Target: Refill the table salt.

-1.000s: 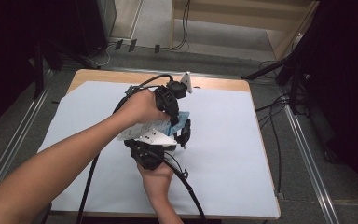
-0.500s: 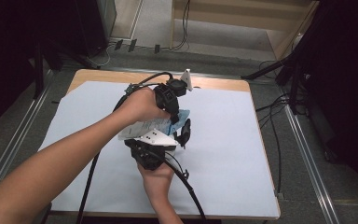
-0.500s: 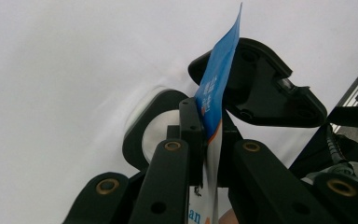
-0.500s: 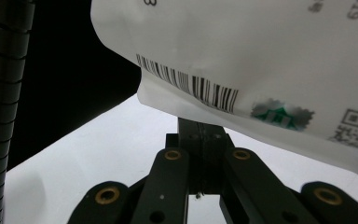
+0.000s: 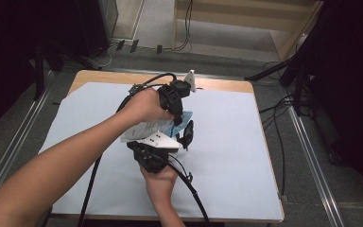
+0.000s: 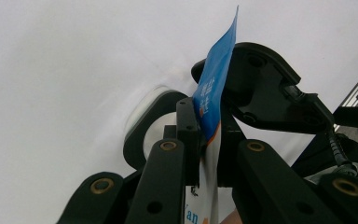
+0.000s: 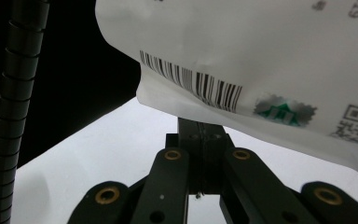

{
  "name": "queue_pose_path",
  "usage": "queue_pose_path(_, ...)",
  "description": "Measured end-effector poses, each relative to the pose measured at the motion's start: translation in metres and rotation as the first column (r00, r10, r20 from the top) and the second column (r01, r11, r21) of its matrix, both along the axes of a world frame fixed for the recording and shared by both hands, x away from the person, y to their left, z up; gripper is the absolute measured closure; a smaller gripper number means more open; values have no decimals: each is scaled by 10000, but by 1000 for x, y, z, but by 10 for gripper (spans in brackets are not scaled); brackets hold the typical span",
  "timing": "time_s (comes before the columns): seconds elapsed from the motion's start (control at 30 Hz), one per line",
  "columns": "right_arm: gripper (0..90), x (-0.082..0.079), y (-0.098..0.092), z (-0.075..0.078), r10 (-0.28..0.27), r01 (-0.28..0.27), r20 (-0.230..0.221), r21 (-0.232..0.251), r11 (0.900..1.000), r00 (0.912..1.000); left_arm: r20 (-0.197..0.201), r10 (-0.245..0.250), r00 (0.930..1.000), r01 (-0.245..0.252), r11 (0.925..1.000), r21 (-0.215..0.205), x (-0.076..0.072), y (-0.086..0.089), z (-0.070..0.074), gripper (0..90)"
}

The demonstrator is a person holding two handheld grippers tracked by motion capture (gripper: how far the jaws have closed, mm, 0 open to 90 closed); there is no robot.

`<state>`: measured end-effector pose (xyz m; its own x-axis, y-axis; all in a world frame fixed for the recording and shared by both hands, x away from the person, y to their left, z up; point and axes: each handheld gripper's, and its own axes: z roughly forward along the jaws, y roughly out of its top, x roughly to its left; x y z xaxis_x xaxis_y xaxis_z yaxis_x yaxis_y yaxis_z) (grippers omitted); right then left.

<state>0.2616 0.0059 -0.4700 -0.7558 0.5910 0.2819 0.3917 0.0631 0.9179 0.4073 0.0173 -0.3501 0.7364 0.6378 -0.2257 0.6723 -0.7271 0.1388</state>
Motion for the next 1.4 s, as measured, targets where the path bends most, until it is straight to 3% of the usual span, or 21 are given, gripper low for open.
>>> queue_pose_path(0.5, 900, 0, 0, 0, -46, 46, -32, 87, 10000, 10000, 21, -49, 10000, 49, 10000, -72, -2, 1, 2, 833)
queue_pose_path(0.6, 900, 1, 0, -1, -30, 31, -63, 97, 9999, 10000, -20, -196, 9998, 196, 9998, 25, -3, 2, 2, 900)
queue_pose_path(0.9, 900, 1, 1, -1, -52, 53, -47, 138, 9999, 10000, -99, 29, 9999, -28, 10000, 26, -4, -1, 2, 900)
queue_pose_path(1.13, 900, 2, 0, 0, -39, 41, -83, 174, 9998, 10000, -199, -198, 9996, 201, 9996, 173, -7, -5, 1, 900)
queue_pose_path(1.33, 900, 4, -3, -2, -70, 70, 8, 127, 9999, 10000, -151, -260, 9995, 258, 9996, -137, -9, 1, 3, 900)
queue_pose_path(1.4, 900, 4, -5, -5, -123, 125, -173, 77, 9999, 9998, -138, -219, 9997, 215, 9994, -276, -10, 5, 3, 900)
